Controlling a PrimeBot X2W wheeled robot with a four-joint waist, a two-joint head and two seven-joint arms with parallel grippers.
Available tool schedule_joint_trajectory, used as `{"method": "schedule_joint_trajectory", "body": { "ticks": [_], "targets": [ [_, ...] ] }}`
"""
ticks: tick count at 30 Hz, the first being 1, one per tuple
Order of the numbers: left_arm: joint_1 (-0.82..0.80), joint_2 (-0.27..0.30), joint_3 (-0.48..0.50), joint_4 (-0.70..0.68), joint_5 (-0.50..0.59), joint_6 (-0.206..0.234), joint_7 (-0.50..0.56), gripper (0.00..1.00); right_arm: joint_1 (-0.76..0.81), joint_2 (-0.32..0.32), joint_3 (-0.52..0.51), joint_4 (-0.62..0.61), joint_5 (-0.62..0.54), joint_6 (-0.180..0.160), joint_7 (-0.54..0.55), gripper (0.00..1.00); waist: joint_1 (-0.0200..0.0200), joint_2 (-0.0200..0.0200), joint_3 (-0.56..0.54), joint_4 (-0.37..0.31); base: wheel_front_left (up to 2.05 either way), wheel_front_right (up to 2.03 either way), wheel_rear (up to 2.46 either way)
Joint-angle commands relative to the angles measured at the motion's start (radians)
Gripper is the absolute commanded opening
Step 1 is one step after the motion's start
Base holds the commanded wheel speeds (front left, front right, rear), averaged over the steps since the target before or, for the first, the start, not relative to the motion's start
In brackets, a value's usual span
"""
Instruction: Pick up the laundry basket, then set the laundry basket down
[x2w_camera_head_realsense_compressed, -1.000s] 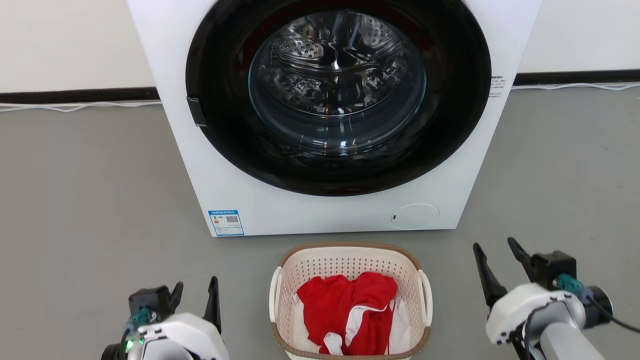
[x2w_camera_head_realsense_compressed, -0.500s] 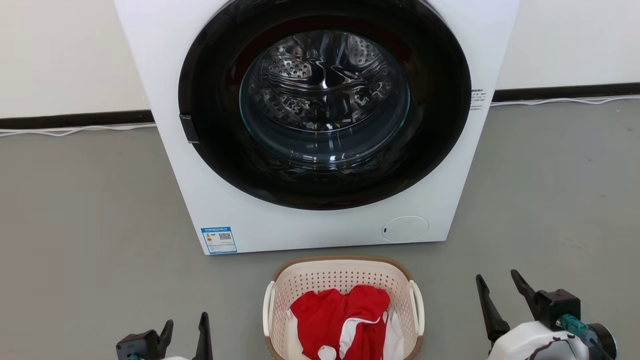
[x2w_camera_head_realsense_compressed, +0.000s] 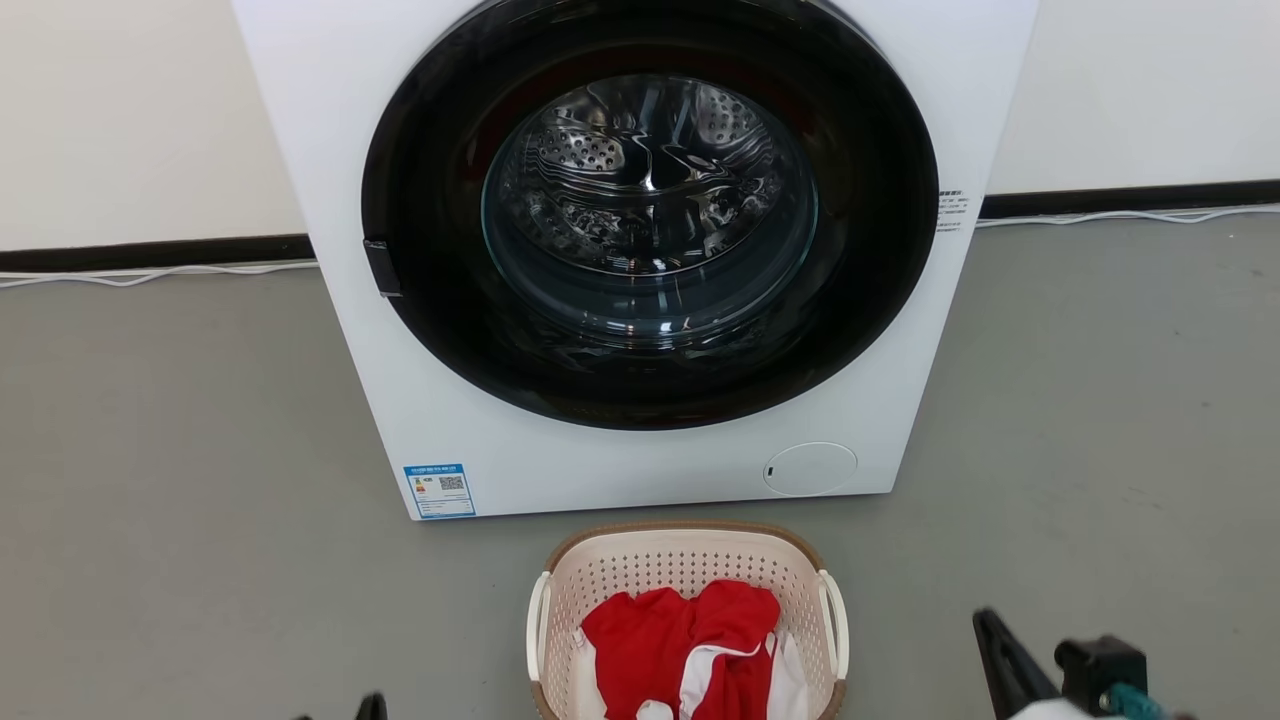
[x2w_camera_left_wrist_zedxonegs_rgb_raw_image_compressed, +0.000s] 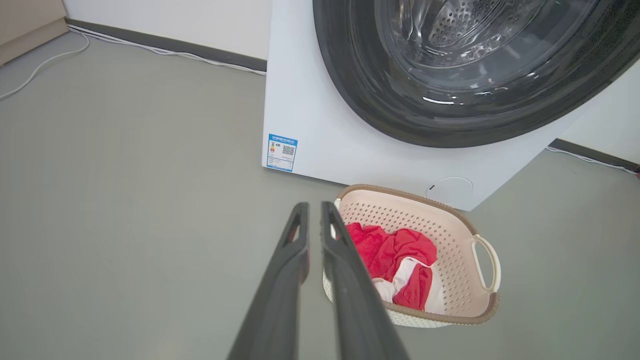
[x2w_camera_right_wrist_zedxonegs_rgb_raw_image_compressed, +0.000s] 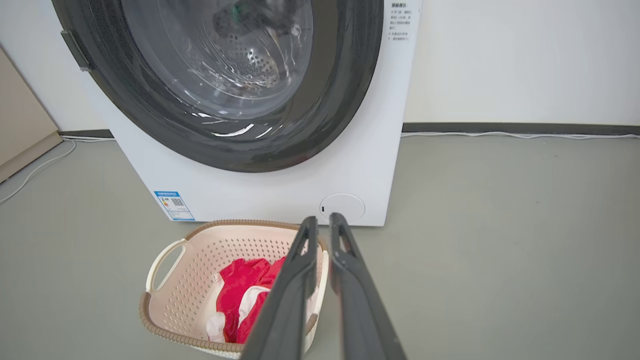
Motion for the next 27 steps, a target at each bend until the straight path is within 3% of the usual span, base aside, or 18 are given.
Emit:
{"method": "schedule_joint_trajectory", "body": {
  "ticks": [1, 7, 11, 27],
  "targets": [
    [-0.008, 0.001, 0.004, -0.008, -0.009, -0.003, 0.003, 0.0, -0.014, -0.003, -0.005, -0.006, 0.011, 0.0, 0.005, 0.0, 0.0001, -0.0001, 0.0, 0.0, 0.0, 0.0, 0.0],
    [-0.016, -0.003, 0.022, -0.018, -0.061, -0.016, 0.022, 0.0, -0.019, -0.001, -0.015, -0.018, 0.085, 0.0, 0.027, 0.0, 0.0023, -0.0001, 0.002, 0.0, 0.0, 0.0, 0.0],
    [-0.021, -0.006, 0.033, -0.025, -0.096, -0.026, 0.033, 0.0, -0.017, 0.0, -0.015, -0.031, 0.136, 0.001, 0.035, 0.0, 0.0003, -0.0001, 0.007, 0.0, 0.0, 0.0, 0.0],
    [-0.041, -0.019, 0.076, -0.052, -0.235, -0.063, 0.078, 0.0, -0.018, 0.005, -0.022, -0.078, 0.335, 0.002, 0.072, 0.0, 0.0001, -0.0001, 0.018, -0.001, 0.0, 0.0, 0.0]
  ]
}}
